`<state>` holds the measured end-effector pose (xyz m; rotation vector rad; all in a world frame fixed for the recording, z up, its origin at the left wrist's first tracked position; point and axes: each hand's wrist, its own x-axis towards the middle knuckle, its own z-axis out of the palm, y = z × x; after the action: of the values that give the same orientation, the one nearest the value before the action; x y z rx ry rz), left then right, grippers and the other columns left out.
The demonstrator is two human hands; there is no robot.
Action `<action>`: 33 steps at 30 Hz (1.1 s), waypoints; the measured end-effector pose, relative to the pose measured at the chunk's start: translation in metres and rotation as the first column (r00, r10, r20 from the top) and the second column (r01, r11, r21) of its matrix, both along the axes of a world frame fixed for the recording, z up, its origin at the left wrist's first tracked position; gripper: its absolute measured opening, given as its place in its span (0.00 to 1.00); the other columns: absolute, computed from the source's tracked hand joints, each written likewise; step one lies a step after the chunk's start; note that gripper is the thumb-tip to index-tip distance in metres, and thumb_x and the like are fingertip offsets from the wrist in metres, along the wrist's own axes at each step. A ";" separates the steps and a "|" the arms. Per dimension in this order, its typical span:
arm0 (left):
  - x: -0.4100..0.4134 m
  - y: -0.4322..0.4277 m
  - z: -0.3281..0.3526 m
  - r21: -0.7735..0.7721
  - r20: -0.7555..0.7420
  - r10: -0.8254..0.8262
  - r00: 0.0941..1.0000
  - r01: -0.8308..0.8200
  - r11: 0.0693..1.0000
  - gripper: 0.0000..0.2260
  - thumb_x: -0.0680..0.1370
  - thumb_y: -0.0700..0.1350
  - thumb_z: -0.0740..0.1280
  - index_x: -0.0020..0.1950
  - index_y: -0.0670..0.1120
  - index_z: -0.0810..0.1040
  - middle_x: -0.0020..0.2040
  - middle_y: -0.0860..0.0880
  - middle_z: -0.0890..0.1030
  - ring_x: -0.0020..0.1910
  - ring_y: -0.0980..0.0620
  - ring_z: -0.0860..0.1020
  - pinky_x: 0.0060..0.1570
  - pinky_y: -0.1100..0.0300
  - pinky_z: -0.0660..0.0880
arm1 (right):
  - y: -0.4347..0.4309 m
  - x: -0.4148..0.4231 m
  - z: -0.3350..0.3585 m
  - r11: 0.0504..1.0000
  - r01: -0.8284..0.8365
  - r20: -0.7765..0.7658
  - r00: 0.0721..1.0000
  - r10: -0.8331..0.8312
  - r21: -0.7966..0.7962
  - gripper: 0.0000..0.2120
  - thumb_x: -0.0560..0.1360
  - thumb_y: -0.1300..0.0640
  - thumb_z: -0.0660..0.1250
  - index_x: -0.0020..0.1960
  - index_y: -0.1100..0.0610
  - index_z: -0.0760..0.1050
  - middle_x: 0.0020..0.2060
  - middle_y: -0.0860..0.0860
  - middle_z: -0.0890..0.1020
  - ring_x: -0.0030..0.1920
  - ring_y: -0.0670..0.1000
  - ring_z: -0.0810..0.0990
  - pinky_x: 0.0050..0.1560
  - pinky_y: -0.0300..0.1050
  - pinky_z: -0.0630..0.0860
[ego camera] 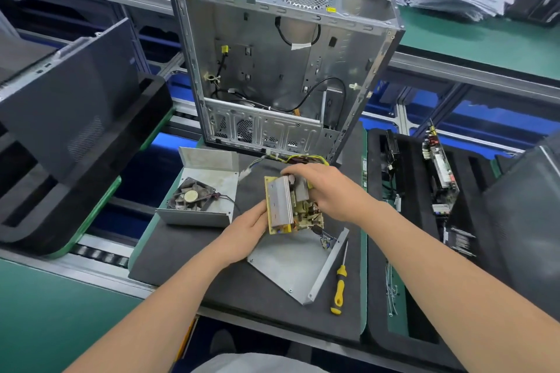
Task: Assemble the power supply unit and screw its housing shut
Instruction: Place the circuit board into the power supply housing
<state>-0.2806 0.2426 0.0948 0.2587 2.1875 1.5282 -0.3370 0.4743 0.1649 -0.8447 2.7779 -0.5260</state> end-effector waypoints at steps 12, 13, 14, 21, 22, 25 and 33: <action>-0.020 0.000 0.004 -0.037 -0.193 0.083 0.978 -0.091 0.995 0.13 0.83 0.40 0.67 0.63 0.55 0.81 0.56 0.59 0.85 0.56 0.63 0.81 0.60 0.62 0.75 | 0.018 -0.015 -0.007 0.941 0.337 0.091 0.939 -0.333 -0.040 0.30 0.80 0.68 0.64 0.77 0.47 0.66 0.62 0.58 0.80 0.45 0.53 0.80 0.41 0.44 0.72; -0.024 0.001 0.003 -0.043 -0.222 0.149 0.964 -0.162 0.986 0.12 0.82 0.40 0.68 0.60 0.54 0.83 0.53 0.59 0.85 0.53 0.64 0.81 0.56 0.66 0.75 | 0.017 -0.016 -0.007 0.933 0.358 0.099 0.930 -0.353 -0.043 0.29 0.81 0.67 0.64 0.77 0.46 0.65 0.58 0.58 0.79 0.39 0.51 0.79 0.35 0.42 0.71; -0.028 0.003 0.002 -0.053 -0.248 0.209 0.946 -0.229 0.972 0.10 0.81 0.40 0.69 0.57 0.53 0.84 0.50 0.58 0.85 0.49 0.65 0.81 0.52 0.70 0.74 | 0.016 -0.016 -0.007 0.924 0.380 0.110 0.922 -0.372 -0.055 0.29 0.81 0.67 0.63 0.77 0.46 0.65 0.53 0.57 0.78 0.35 0.49 0.77 0.30 0.38 0.69; -0.045 0.006 0.002 0.158 -0.014 0.339 0.941 -0.332 0.930 0.12 0.85 0.37 0.61 0.56 0.50 0.82 0.52 0.50 0.85 0.54 0.55 0.82 0.58 0.58 0.76 | 0.015 -0.019 -0.001 0.909 0.403 0.127 0.912 -0.390 -0.103 0.29 0.80 0.70 0.63 0.75 0.46 0.68 0.49 0.53 0.79 0.35 0.46 0.74 0.32 0.42 0.70; -0.045 0.006 0.003 0.239 0.064 0.350 0.934 -0.355 0.904 0.14 0.86 0.35 0.58 0.57 0.48 0.82 0.52 0.47 0.86 0.55 0.54 0.83 0.61 0.56 0.75 | 0.015 -0.019 0.001 0.918 0.380 0.121 0.922 -0.367 -0.112 0.29 0.79 0.71 0.63 0.74 0.46 0.69 0.52 0.52 0.81 0.36 0.44 0.74 0.35 0.43 0.72; -0.042 0.008 0.002 0.403 0.225 0.385 0.895 -0.445 0.800 0.14 0.85 0.34 0.57 0.58 0.43 0.82 0.52 0.43 0.87 0.58 0.46 0.83 0.64 0.52 0.75 | 0.017 -0.018 0.002 0.939 0.317 0.097 0.947 -0.307 -0.131 0.29 0.79 0.70 0.64 0.72 0.44 0.70 0.63 0.47 0.81 0.43 0.43 0.75 0.47 0.48 0.76; -0.032 0.004 -0.006 0.508 0.284 0.383 0.879 -0.476 0.718 0.21 0.70 0.39 0.60 0.61 0.44 0.81 0.57 0.43 0.86 0.65 0.44 0.80 0.68 0.49 0.70 | 0.023 -0.016 -0.007 0.935 0.299 0.080 0.954 -0.289 -0.191 0.28 0.79 0.71 0.65 0.70 0.44 0.72 0.62 0.46 0.82 0.60 0.54 0.80 0.60 0.53 0.77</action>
<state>-0.3123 0.2467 0.0889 -0.2186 1.6791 2.3632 -0.3533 0.4975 0.1577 -0.4386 2.8537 -0.8787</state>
